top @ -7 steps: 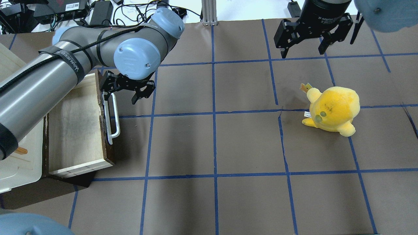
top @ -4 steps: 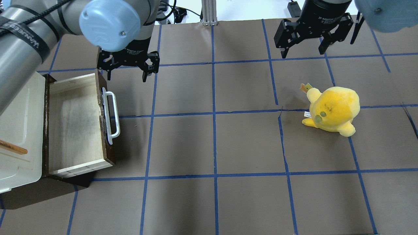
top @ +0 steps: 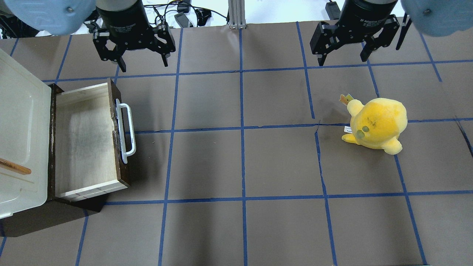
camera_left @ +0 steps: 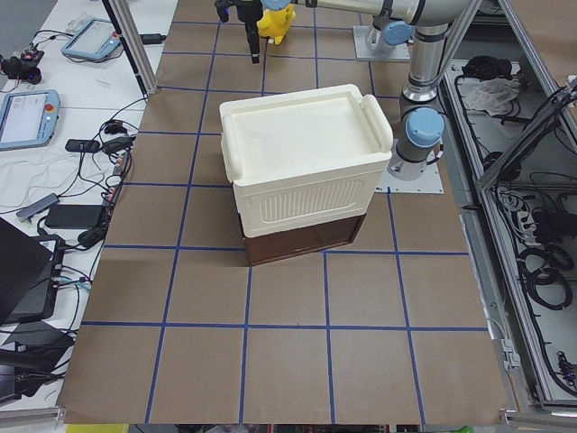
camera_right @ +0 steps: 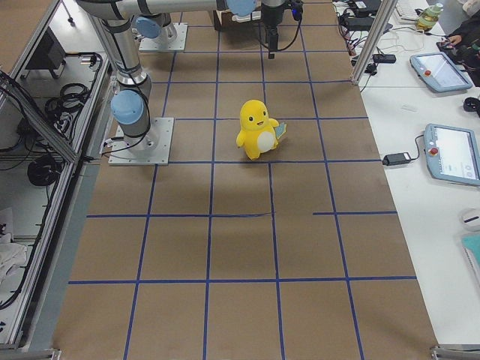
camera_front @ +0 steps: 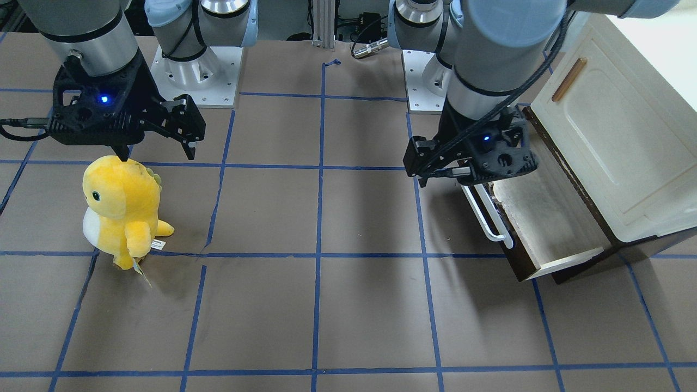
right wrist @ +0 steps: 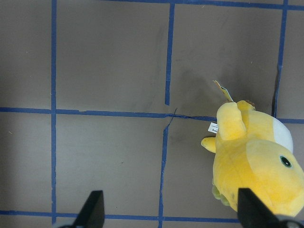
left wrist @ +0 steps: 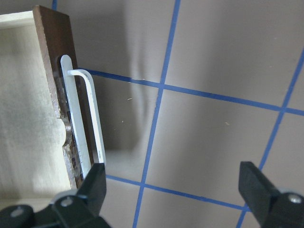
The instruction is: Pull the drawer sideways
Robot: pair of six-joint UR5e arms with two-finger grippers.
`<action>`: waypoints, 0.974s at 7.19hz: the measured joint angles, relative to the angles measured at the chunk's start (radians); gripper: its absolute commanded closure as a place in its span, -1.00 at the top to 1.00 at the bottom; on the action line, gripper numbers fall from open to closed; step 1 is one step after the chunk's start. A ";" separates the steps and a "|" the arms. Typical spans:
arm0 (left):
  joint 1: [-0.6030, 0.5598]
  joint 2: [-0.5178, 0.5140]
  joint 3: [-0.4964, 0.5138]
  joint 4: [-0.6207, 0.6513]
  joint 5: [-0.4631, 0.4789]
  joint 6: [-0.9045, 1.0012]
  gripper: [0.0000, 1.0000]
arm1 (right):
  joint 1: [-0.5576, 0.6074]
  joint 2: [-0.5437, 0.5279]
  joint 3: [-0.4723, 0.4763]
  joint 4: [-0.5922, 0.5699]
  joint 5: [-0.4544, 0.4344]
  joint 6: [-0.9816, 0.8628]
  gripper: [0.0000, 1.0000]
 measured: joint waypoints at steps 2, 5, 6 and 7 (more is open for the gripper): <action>0.088 0.066 -0.028 0.003 -0.046 0.131 1.00 | 0.000 0.000 0.000 0.000 0.001 -0.001 1.00; 0.125 0.151 -0.147 0.055 -0.066 0.194 1.00 | 0.000 0.000 0.000 0.000 0.000 -0.001 1.00; 0.125 0.174 -0.178 0.072 -0.067 0.197 1.00 | 0.000 0.000 0.000 0.000 0.000 -0.001 1.00; 0.124 0.187 -0.196 0.079 -0.068 0.201 1.00 | 0.000 0.000 0.000 0.000 0.000 -0.001 1.00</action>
